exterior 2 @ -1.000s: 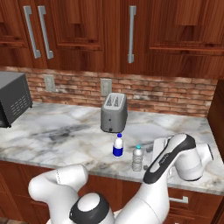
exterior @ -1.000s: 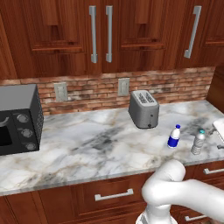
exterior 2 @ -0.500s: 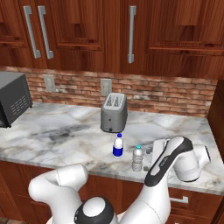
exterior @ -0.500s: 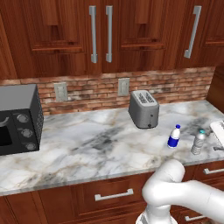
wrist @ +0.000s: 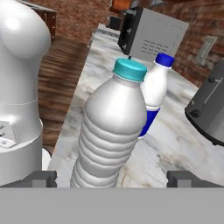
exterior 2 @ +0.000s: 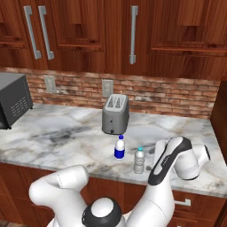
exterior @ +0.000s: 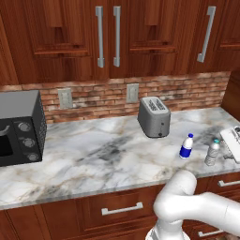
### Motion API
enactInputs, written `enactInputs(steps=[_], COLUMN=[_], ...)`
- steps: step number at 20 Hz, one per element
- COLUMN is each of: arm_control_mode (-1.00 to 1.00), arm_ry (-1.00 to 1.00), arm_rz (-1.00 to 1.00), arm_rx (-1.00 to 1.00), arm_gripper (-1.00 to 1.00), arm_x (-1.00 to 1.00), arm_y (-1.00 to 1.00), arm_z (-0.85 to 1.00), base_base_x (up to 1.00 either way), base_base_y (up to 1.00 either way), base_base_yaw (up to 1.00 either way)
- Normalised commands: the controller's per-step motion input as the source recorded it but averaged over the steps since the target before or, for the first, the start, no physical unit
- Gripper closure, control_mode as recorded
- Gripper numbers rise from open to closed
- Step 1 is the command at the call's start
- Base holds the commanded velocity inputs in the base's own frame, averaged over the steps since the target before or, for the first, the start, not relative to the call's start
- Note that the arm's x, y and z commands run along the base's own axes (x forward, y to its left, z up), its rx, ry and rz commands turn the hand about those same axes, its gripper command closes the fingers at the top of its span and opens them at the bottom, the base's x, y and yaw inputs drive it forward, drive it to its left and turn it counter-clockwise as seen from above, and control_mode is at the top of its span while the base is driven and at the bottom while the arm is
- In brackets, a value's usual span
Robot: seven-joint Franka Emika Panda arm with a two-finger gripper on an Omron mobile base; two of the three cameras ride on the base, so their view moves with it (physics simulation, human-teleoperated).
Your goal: Take the bottled waters from the counter and place them in the freezer to freeze. Close the freezer door after placing the bottles.
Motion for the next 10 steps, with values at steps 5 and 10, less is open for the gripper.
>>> enactInputs(steps=[5,10], arm_control_mode=[-1.0,-1.0], arm_ry=[0.0,0.0], arm_rz=[-0.06,-0.05], arm_rx=[-0.01,0.0], arm_gripper=[-1.0,-1.0], arm_x=[0.22,0.01], arm_y=[-0.03,0.0], arm_z=[-0.05,0.0], base_base_x=[0.0,0.0], base_base_y=[0.0,0.0], base_base_yaw=[0.0,0.0])
